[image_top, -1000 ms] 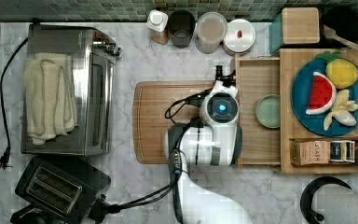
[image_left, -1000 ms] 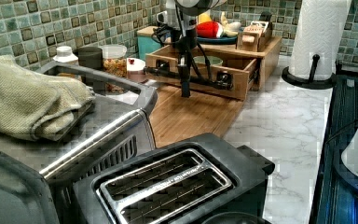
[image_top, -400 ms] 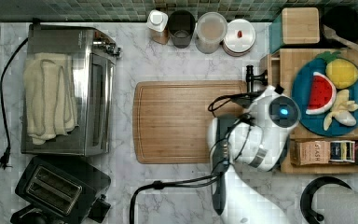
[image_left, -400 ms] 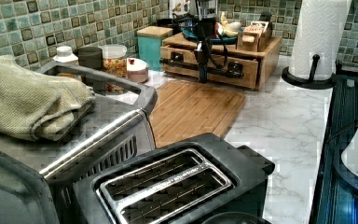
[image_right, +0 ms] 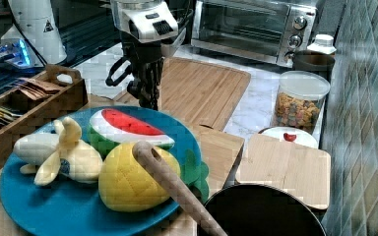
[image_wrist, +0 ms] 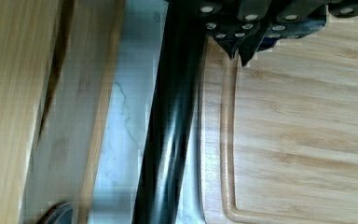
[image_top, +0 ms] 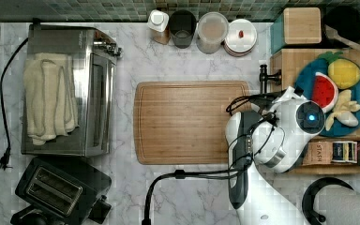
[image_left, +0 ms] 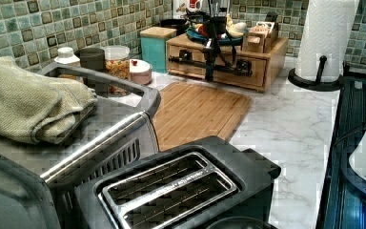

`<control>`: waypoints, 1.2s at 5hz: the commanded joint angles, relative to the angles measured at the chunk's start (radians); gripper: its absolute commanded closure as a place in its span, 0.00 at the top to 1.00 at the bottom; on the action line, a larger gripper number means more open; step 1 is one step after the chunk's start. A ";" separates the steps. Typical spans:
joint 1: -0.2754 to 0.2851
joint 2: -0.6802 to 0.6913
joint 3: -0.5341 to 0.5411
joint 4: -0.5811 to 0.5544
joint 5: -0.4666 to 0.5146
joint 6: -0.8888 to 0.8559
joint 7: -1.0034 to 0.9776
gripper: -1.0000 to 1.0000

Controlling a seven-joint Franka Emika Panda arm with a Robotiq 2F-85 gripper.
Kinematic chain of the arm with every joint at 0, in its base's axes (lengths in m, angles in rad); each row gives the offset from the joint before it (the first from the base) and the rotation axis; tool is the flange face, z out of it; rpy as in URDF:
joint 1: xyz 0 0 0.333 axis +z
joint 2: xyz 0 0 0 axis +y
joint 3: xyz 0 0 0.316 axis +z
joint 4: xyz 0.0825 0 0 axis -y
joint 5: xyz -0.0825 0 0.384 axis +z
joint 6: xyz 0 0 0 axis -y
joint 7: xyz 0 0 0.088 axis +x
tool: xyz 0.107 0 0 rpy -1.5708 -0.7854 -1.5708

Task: Close the drawer.

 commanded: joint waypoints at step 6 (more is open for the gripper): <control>-0.112 0.009 -0.089 0.152 -0.020 0.088 -0.118 0.00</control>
